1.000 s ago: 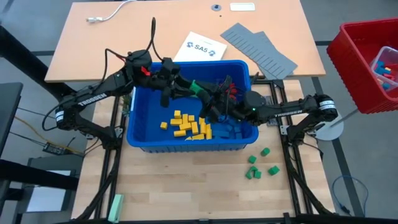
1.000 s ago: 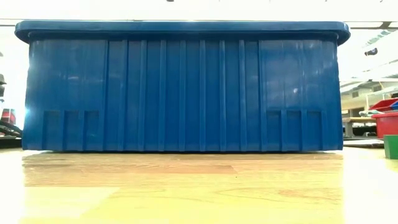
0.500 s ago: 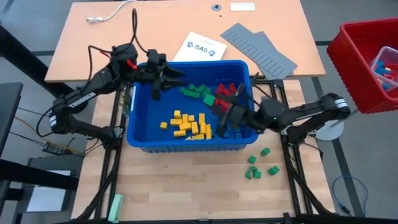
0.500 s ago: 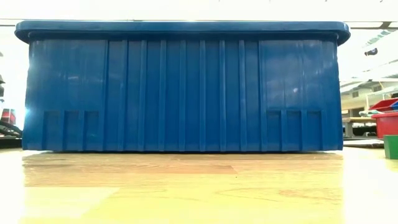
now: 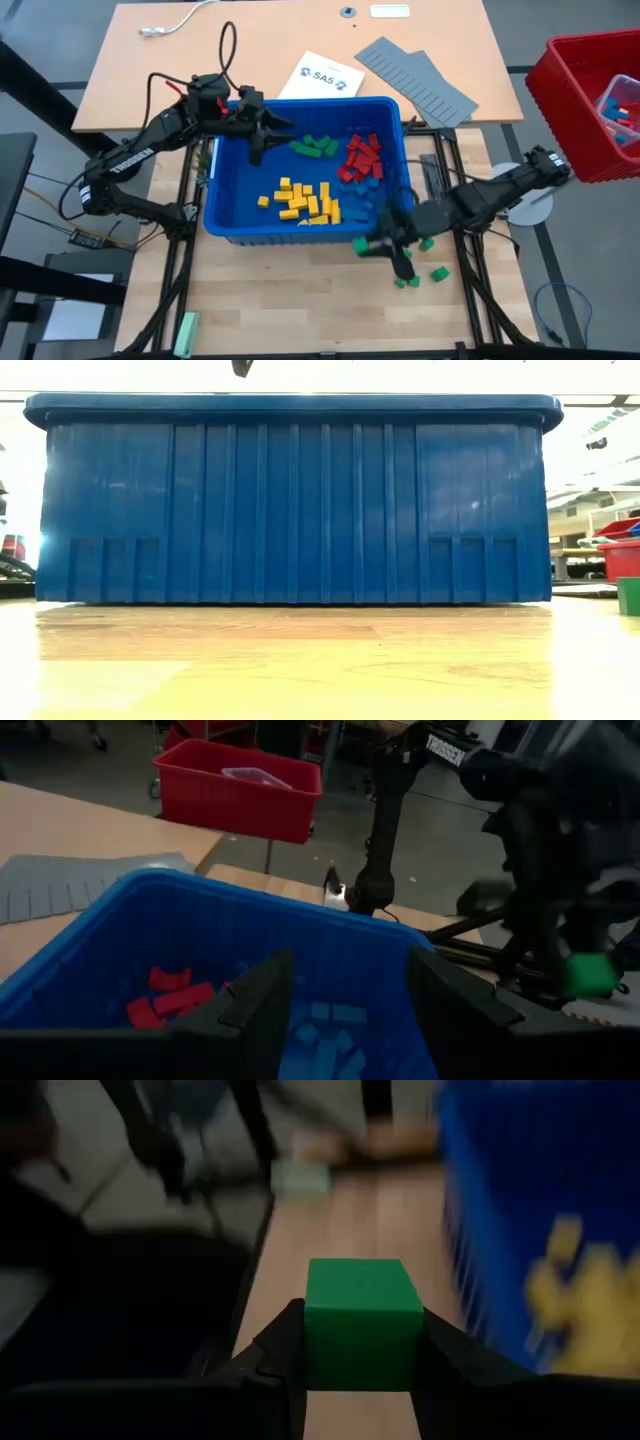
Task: Sort blocks
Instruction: Remove the green block from the blue bin
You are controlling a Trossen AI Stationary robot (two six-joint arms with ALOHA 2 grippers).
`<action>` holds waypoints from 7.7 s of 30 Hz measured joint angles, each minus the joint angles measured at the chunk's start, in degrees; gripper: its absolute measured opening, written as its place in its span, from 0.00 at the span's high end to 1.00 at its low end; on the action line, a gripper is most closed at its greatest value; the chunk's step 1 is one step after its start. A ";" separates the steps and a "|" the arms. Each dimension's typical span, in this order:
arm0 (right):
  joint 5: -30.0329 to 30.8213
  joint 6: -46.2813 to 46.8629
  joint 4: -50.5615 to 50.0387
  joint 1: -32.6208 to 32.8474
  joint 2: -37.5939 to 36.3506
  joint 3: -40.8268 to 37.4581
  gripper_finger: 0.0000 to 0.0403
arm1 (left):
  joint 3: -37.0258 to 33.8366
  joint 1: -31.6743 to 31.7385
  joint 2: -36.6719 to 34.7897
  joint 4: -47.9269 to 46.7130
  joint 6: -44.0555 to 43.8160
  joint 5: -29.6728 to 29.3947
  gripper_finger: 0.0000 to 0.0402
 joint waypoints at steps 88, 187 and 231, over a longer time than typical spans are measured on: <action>44.67 25.04 -41.67 2.52 1.20 5.22 0.57 | 2.14 7.39 36.15 -11.16 42.59 -23.95 0.49; 39.93 26.00 -41.22 3.74 1.22 5.18 0.60 | 6.43 4.96 44.88 2.38 -20.56 -35.60 0.84; 42.25 23.66 -41.37 4.33 1.20 5.18 0.60 | 6.96 1.86 47.86 -8.78 -22.59 -34.14 0.84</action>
